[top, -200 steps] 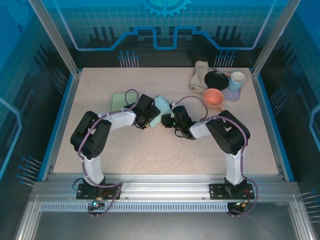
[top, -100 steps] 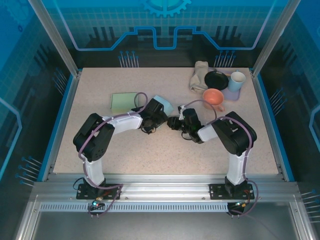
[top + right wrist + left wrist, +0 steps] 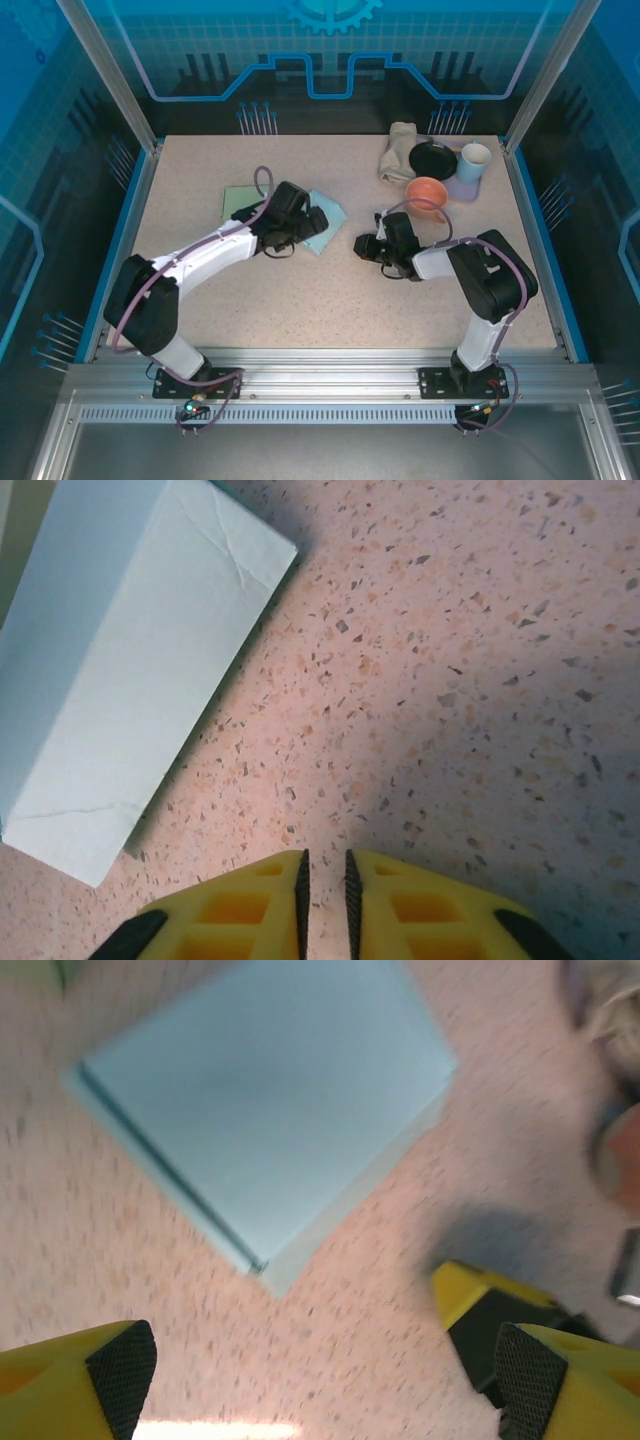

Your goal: Fold the paper box

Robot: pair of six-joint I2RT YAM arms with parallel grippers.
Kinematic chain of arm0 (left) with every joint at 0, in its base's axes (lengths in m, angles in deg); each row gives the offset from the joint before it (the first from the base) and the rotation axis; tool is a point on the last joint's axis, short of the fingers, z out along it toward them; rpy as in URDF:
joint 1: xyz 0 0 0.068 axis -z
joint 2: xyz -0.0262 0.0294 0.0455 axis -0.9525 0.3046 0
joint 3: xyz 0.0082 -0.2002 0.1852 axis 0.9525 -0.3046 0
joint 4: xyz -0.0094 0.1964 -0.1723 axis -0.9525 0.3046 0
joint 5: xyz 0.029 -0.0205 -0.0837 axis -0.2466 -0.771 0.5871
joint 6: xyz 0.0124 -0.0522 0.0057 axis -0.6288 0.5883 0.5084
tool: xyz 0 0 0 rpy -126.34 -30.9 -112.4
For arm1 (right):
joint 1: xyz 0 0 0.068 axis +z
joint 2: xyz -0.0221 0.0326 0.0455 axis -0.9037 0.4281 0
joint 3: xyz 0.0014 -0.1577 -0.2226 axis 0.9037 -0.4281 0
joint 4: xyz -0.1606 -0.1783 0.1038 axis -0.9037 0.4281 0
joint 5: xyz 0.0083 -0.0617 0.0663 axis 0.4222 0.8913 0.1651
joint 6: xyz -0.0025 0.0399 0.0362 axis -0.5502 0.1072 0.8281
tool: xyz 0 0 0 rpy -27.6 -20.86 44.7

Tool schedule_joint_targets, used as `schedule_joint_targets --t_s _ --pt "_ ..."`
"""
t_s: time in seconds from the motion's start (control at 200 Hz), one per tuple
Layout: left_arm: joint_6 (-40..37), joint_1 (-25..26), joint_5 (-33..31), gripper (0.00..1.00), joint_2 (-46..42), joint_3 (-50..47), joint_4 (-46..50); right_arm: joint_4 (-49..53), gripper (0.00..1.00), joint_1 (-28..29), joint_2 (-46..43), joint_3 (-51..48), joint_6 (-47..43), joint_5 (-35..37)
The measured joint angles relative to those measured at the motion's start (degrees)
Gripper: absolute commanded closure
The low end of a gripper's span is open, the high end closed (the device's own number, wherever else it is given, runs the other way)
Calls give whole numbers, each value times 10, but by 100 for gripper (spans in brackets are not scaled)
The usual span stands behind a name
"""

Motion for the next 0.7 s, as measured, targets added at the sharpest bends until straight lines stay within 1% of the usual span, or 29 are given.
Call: schedule_joint_targets --t_s 0.075,0.12,0.15,0.3,0.455,0.555,0.7 --pt "-56 -23 5 6 8 18 -21 21 90 0 2 19 -3 -4" --pt "-91 -37 7 6 27 37 -31 32 93 -1 5 34 -7 -7" --pt "-114 -45 9 6 45 54 -36 40 100 -2 9 44 -7 -7" --pt "-209 -71 25 6 160 147 -50 66 100 -6 31 89 -11 -16" --pt "-272 -85 52 7 263 217 -52 90 100 -25 76 144 -9 -43" --pt "-291 -95 77 7 302 237 -54 91 100 -43 111 170 2 -67" --pt "-301 -104 104 6 322 249 -55 91 100 -64 147 207 23 -110"
